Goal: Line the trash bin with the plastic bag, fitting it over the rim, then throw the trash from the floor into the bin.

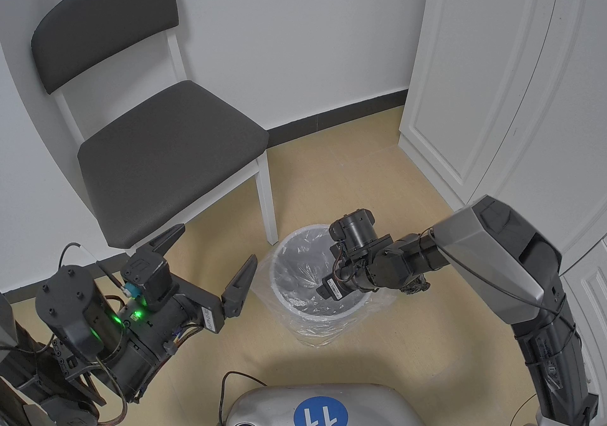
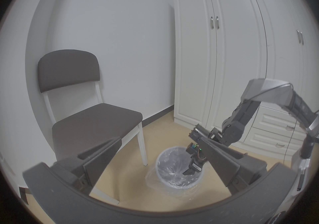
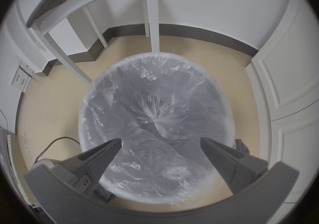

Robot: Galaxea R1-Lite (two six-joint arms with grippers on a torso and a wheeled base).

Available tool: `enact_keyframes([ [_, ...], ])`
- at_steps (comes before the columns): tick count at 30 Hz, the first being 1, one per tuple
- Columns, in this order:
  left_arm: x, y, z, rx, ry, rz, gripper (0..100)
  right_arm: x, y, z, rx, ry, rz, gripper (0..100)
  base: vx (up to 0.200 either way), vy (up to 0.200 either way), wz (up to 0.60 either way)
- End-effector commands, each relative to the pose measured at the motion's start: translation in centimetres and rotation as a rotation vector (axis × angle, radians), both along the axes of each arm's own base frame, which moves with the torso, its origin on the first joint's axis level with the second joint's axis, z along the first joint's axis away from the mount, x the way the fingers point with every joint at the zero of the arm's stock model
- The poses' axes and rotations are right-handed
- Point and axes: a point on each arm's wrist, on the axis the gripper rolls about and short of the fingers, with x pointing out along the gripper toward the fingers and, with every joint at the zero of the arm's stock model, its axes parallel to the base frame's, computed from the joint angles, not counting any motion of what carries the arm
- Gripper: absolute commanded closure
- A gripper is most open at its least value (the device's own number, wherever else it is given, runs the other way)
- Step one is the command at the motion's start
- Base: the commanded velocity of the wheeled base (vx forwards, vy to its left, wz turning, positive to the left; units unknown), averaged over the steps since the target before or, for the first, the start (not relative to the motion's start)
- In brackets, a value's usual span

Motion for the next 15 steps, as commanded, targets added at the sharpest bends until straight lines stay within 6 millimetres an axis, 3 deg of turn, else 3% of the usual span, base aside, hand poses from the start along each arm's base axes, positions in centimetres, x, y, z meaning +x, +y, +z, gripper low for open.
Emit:
enact_keyframes([
  [1,-0.7,0.5,0.9,-0.026,-0.03,-0.005,0,0.8,0.0,-2.7,-0.019,0.026,-0.008,0,0.0,0.0,0.0],
  [10,-0.7,0.5,0.8,-0.012,-0.03,-0.006,0,1.2,0.0,-3.0,-0.016,0.019,-0.014,0,0.0,0.0,0.0],
  [15,-0.7,0.5,0.5,-0.003,-0.021,-0.005,0,-0.3,0.1,-3.3,-0.042,0.055,0.003,0,0.0,0.0,0.0],
])
